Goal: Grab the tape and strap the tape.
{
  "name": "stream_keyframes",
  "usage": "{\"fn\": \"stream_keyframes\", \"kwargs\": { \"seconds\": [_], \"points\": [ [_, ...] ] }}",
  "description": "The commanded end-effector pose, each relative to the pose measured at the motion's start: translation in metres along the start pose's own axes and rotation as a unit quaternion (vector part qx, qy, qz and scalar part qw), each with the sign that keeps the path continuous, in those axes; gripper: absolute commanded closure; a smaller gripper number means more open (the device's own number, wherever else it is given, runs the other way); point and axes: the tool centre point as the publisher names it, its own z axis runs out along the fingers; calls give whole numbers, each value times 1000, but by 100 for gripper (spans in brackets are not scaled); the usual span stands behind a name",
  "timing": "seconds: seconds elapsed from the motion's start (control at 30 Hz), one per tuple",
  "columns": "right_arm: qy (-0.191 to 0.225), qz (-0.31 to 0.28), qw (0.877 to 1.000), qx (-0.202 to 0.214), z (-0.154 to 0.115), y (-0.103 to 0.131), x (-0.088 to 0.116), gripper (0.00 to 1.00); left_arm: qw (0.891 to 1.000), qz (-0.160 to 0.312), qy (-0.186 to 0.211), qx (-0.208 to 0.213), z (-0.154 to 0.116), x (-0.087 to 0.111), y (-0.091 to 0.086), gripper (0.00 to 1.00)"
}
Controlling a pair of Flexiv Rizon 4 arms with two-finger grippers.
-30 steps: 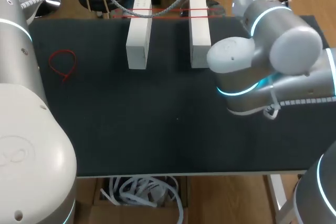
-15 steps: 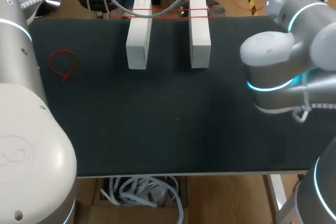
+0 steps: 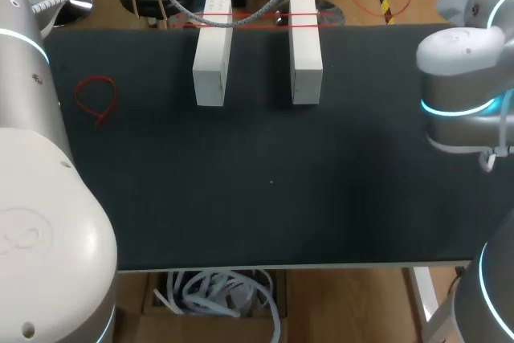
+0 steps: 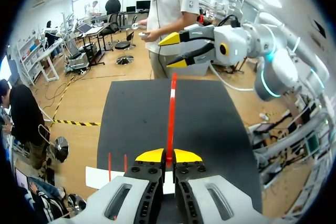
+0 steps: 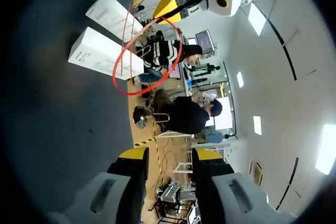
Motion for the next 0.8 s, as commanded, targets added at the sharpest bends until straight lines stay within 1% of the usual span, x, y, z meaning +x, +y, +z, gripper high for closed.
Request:
{"fn": "stream_keyframes", "kwargs": {
  "seconds": [0.03,0.07,0.47,0.53,0.6,0.67,0.7,0.8],
  "points": [
    [11,-1,998,-62,4,-6,-6,3,1000,-1,1,-2,-1,0,-1,100],
    [17,1,997,-70,5,-5,-7,0,1000,-1,1,-2,-1,0,-1,100],
    [17,1,997,-70,5,-5,-7,0,1000,-1,1,-2,-1,0,-1,100],
    [17,1,997,-70,5,-5,-7,0,1000,-12,-17,-23,-14,0,5,100],
    [17,1,997,-70,5,-5,-7,0,996,-45,-36,-63,-35,1,18,100],
    [17,1,997,-70,5,-5,-7,0,989,-94,-49,-107,-60,5,39,100],
    [17,1,997,-70,5,-5,-7,0,984,-117,-59,-121,-74,8,51,100],
    [17,1,997,-70,5,-5,-7,0,966,-194,-90,-142,-122,23,92,100]
  ]
}}
